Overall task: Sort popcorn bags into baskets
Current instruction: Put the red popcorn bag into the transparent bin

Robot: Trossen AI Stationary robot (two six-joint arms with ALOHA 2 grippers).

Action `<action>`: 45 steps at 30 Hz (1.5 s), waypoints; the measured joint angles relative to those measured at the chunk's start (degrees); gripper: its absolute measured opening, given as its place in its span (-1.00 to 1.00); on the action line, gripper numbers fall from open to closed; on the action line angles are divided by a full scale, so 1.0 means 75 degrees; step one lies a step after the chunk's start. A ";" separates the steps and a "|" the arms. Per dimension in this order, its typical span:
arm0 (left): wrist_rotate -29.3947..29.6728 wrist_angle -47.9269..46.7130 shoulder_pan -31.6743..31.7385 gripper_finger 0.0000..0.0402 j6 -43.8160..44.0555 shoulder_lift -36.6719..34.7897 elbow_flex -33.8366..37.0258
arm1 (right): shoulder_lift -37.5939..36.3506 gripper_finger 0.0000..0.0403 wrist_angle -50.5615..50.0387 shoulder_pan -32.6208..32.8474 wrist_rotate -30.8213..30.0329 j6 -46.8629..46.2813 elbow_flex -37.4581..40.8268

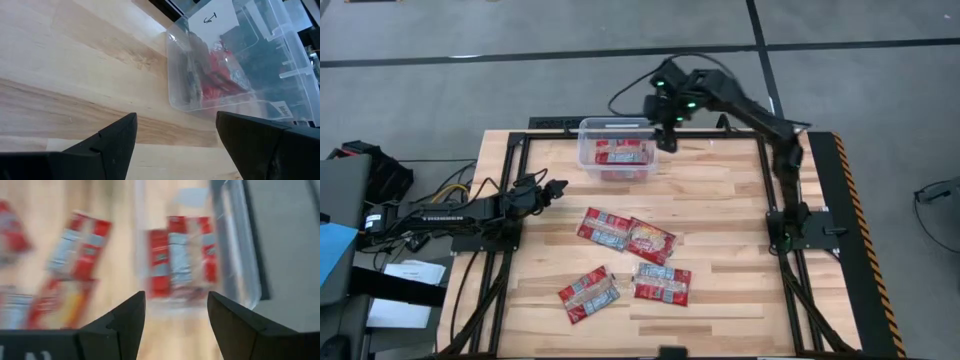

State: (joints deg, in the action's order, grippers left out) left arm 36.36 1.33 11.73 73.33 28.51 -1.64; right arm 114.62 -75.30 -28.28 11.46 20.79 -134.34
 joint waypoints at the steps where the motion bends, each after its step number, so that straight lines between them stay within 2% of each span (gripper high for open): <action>1: -0.0014 0.0000 -0.0002 0.30 -0.0020 0.0000 -0.0002 | -0.0207 0.16 -0.0283 0.0034 0.0166 -0.0239 0.0000; 5: -0.0080 0.0001 0.0000 0.30 -0.0050 0.0000 0.0001 | -0.0900 0.15 -0.1810 0.0283 0.0494 -0.0881 0.0053; 7: -0.0156 0.0001 0.0000 0.30 -0.0094 0.0000 -0.0002 | -0.1243 0.14 -0.1975 0.0557 0.0531 -0.1214 0.0452; 10: -0.0263 0.0001 0.0000 0.30 -0.0142 0.0000 -0.0002 | -0.2139 0.13 -0.1715 0.1011 0.0807 -0.1829 0.1825; 13: -0.0402 0.0001 -0.0002 0.30 -0.0185 0.0000 -0.0002 | -0.3182 0.13 -0.1092 0.1618 0.0542 -0.2508 0.3751; 15: -0.0423 0.0001 -0.0001 0.30 -0.0268 -0.0001 -0.0001 | -0.3752 0.13 0.0074 0.2003 0.0265 -0.3150 0.5286; 19: -0.0427 0.0001 -0.0002 0.30 -0.0285 -0.0002 -0.0002 | -0.4558 0.14 0.3577 0.2507 0.0286 -0.4396 0.8192; 21: -0.0509 0.0001 0.0000 0.30 -0.0214 0.0000 -0.0001 | -0.4594 0.14 0.5207 0.2624 0.0331 -0.4851 0.9223; 24: -0.0809 -0.0002 -0.0002 0.30 -0.0128 0.0000 -0.0002 | -0.4238 0.15 0.6820 0.2630 0.0527 -0.5118 1.0306; 28: -0.1181 -0.0014 -0.0003 0.30 -0.0126 0.0000 -0.0002 | -0.3336 0.19 0.7887 0.2623 0.0589 -0.5254 1.0824; 36: -0.1226 -0.0019 -0.0003 0.30 -0.0233 0.0000 0.0000 | -0.1465 0.24 0.8926 0.2847 0.0916 -0.5638 1.0818; 41: -0.1300 -0.0019 -0.0003 0.30 -0.0343 0.0000 -0.0001 | -0.1029 0.24 0.8933 0.3186 0.0871 -0.5763 1.0667; 45: -0.1300 -0.0021 -0.0003 0.30 -0.0346 0.0000 -0.0002 | -0.0980 0.12 0.8671 0.3510 0.0219 -0.5570 1.0516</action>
State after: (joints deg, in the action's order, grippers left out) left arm 26.61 1.18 11.70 70.74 28.51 -1.65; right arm 107.27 -10.27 -1.96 13.10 -20.98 -55.48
